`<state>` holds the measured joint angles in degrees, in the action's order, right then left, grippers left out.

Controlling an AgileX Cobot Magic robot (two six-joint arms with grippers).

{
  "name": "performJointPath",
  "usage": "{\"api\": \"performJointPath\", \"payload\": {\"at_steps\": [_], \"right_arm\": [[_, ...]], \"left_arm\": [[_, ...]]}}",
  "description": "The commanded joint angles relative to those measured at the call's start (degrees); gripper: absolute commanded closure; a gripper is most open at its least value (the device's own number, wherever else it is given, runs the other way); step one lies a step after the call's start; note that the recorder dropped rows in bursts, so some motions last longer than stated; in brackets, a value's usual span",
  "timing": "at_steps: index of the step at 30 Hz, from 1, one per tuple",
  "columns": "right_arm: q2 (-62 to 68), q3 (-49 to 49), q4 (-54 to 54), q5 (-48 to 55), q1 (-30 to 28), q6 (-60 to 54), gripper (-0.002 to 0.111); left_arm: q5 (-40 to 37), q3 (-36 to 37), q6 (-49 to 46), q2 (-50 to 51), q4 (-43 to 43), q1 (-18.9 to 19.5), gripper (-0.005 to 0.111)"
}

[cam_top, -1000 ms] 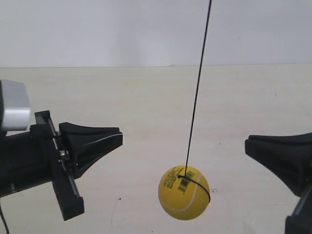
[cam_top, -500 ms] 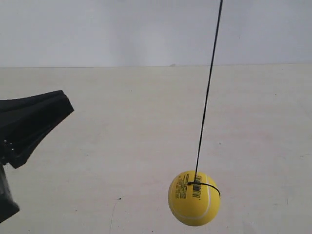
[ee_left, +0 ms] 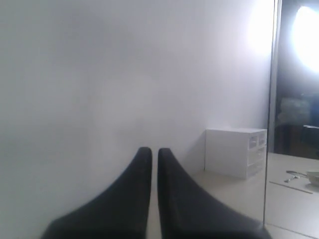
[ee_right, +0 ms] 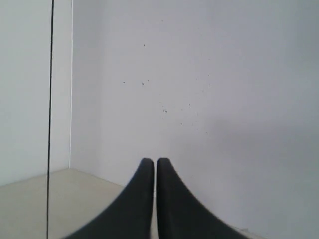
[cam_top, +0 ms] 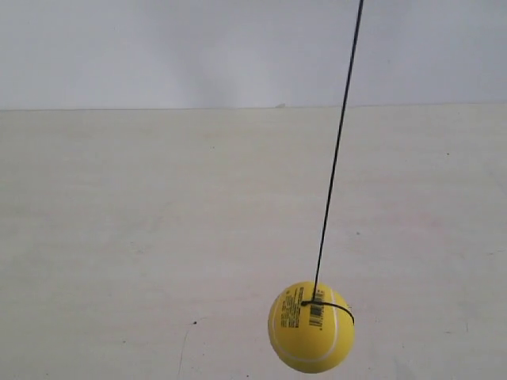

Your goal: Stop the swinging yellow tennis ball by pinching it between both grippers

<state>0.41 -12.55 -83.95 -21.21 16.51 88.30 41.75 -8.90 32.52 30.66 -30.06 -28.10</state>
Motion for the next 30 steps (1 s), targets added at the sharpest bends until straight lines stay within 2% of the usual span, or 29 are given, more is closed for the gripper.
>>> {"api": "performJointPath", "payload": {"at_steps": [1,6,15,30], "right_arm": [[-0.4,-0.2,0.0,-0.2,0.1,0.5,0.108],[-0.4,-0.2,0.0,-0.4,0.1,2.4,0.108],[-0.4,-0.2,0.0,-0.4,0.1,4.2,0.108],[-0.4,-0.2,0.0,0.1,0.1,4.2,0.108]], "left_arm": [[-2.8,0.3,2.4,-7.6,0.7,-0.5,0.102],[-2.8,0.3,2.4,-16.4,0.7,-0.5,0.102],[-2.8,0.3,2.4,-26.0,0.7,-0.5,0.102],[-2.8,0.3,2.4,-27.6,0.7,-0.5,0.102]]}}
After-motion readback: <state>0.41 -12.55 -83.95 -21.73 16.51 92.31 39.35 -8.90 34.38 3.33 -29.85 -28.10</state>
